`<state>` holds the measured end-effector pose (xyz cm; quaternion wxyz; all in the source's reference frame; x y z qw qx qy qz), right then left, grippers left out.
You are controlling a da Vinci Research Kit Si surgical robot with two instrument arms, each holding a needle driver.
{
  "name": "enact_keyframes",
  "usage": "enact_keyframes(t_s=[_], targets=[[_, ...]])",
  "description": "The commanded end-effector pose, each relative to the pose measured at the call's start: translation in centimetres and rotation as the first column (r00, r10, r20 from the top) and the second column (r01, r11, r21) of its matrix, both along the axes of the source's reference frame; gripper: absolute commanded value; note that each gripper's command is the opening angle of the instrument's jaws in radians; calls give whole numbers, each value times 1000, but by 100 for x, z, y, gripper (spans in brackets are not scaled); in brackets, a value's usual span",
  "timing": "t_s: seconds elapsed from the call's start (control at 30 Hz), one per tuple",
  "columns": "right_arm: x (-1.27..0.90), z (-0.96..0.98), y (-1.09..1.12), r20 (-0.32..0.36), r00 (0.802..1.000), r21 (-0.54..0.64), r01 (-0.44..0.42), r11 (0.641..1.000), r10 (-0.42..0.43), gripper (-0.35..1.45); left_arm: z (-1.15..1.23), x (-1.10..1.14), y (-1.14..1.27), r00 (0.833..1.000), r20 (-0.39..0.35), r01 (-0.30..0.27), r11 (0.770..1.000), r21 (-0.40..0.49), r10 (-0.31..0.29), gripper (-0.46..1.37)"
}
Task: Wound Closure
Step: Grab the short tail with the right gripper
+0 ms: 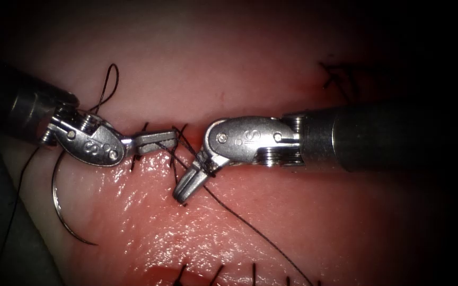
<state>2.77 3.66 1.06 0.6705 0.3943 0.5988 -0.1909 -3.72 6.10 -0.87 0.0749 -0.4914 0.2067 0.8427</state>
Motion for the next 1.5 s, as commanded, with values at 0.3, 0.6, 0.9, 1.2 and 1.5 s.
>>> enact_keyframes(t_s=[0.3,0.6,0.9,1.2,1.5], targets=[[2,-7,8,5,1000,13,-4,1000,4,-9,-1,2,1,1000,2,-5,1000,4,5,-35],[-1,-16,37,-19,1000,25,-2,1000,3,-15,0,9,8,998,40,-40,999,5,40,-35],[0,-16,42,-35,999,36,22,999,-21,-21,9,11,22,971,180,-155,988,-13,154,-35],[0,-14,44,-65,997,35,46,998,-44,-23,9,12,25,842,423,-351,935,-42,335,-35],[0,-11,47,-74,996,32,58,998,-55,-21,-3,12,22,703,569,-483,874,-58,426,-35]])
